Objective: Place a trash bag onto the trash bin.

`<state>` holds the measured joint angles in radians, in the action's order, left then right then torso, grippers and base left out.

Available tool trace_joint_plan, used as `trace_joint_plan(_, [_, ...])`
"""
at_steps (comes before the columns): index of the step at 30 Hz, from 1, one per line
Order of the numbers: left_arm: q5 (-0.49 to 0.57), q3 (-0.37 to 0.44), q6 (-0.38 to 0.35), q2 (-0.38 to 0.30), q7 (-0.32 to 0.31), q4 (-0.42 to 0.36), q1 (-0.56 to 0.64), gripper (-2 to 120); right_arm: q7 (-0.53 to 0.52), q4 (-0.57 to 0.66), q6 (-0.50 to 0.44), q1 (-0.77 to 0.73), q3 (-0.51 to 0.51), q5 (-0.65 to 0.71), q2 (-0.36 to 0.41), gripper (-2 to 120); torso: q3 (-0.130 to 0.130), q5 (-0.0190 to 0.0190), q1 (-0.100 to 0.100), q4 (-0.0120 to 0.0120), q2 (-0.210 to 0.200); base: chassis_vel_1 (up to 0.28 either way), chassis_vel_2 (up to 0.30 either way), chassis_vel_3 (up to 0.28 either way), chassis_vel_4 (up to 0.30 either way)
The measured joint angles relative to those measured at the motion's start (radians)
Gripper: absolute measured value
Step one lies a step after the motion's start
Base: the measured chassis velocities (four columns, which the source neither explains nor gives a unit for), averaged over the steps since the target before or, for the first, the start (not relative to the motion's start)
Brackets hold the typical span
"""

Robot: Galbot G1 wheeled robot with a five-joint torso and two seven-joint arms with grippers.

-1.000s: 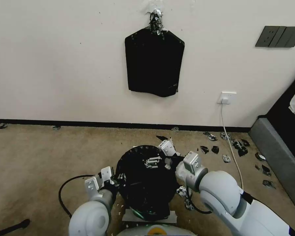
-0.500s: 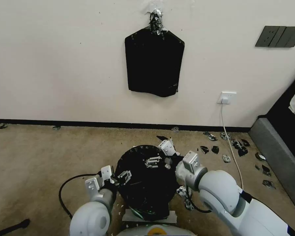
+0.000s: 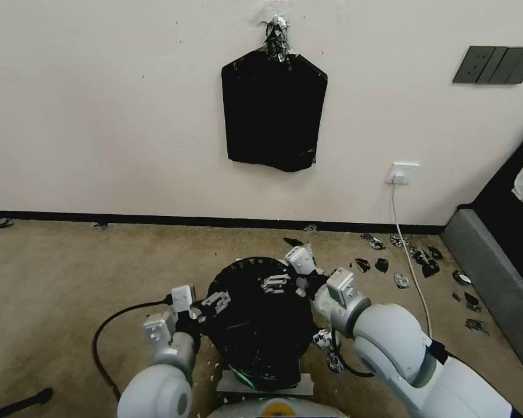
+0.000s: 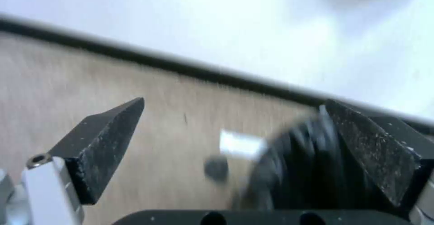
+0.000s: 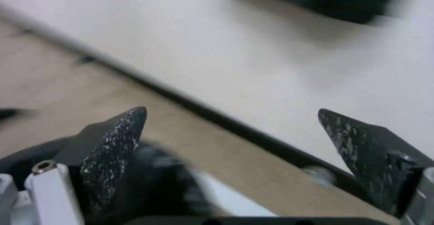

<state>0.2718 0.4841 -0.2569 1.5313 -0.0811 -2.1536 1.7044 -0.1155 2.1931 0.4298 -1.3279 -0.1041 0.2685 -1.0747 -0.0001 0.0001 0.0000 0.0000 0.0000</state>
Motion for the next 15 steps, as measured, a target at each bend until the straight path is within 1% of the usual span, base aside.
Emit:
trace_joint_plan(1, [0.006,0.018,0.066,-0.004,0.019,0.011,-0.002,100,-0.052,-0.002,-0.037,-0.041,-0.031,0.007,-0.025,100,0.000,-0.0001,0.000,0.0000,0.000,0.000,0.000,0.000,0.000])
trace_joint_plan(2, [0.001,0.048,0.131,-0.006,0.057,0.028,-0.005,100,-0.094,-0.006,-0.086,-0.089,-0.060,0.005,-0.049,100,0.000,-0.0003,0.000,-0.0001,0.000,0.000,0.000,0.000,0.000])
trace_joint_plan(3, [0.001,0.048,0.131,-0.006,0.057,0.028,-0.005,100,-0.094,-0.006,-0.086,-0.089,-0.060,0.005,-0.049,100,0.000,-0.0003,0.000,-0.0001,0.000,0.000,0.000,0.000,0.000])
trace_joint_plan(4, [-0.018,0.087,0.201,-0.008,0.132,0.048,-0.008,100,-0.124,-0.017,-0.149,-0.139,-0.096,-0.025,-0.079,100,0.000,-0.0003,0.000,0.0000,0.000,0.000,0.000,0.000,0.000])
trace_joint_plan(5, [-0.029,0.109,0.254,-0.009,0.179,0.065,-0.012,100,-0.138,-0.033,-0.198,-0.170,-0.120,-0.062,-0.102,100,0.000,-0.0001,0.000,0.0000,0.000,0.000,0.000,0.000,0.000])
trace_joint_plan(6, [-0.038,0.134,0.308,-0.009,0.224,0.084,-0.016,100,-0.152,-0.064,-0.269,-0.203,-0.151,-0.115,-0.133,100,0.000,-0.0004,0.000,0.0000,0.000,0.000,0.000,0.000,0.000])
trace_joint_plan(7, [-0.038,0.134,0.308,-0.009,0.224,0.084,-0.016,100,-0.152,-0.064,-0.269,-0.203,-0.151,-0.115,-0.133,100,0.000,-0.0004,0.000,0.0000,0.000,0.000,0.000,0.000,0.000])
trace_joint_plan(8, [-0.041,0.148,0.350,-0.008,0.248,0.100,-0.020,100,-0.162,-0.093,-0.331,-0.225,-0.178,-0.155,-0.161,100,0.000,-0.0002,0.000,-0.0001,0.000,0.000,0.000,0.000,0.000])
trace_joint_plan(9, [-0.039,0.162,0.406,-0.007,0.260,0.119,-0.023,100,-0.169,-0.133,-0.417,-0.260,-0.217,-0.199,-0.200,100,0.000,-0.0001,0.000,-0.0001,0.000,0.000,0.000,0.000,0.000])
trace_joint_plan(10, [-0.034,0.175,0.444,-0.005,0.270,0.131,-0.023,100,-0.169,-0.153,-0.474,-0.293,-0.238,-0.216,-0.224,100,0.000,-0.0002,0.000,-0.0002,0.000,0.000,0.000,0.000,0.000])
trace_joint_plan(11, [-0.034,0.175,0.444,-0.005,0.270,0.131,-0.023,100,-0.169,-0.153,-0.474,-0.293,-0.238,-0.216,-0.224,100,0.000,-0.0002,0.000,-0.0002,0.000,0.000,0.000,0.000,0.000])
trace_joint_plan(13, [-0.017,0.192,0.501,-0.002,0.289,0.145,-0.013,100,-0.164,-0.177,-0.547,-0.336,-0.259,-0.223,-0.254,100,0.000,-0.0002,0.000,-0.0003,0.000,0.000,0.000,0.000,0.000])
trace_joint_plan(15, [-0.011,0.197,0.527,0.001,0.301,0.153,-0.005,100,-0.149,-0.187,-0.584,-0.350,-0.273,-0.233,-0.270,100,0.000,-0.0001,0.000,-0.0001,0.000,0.000,0.000,0.000,0.000])
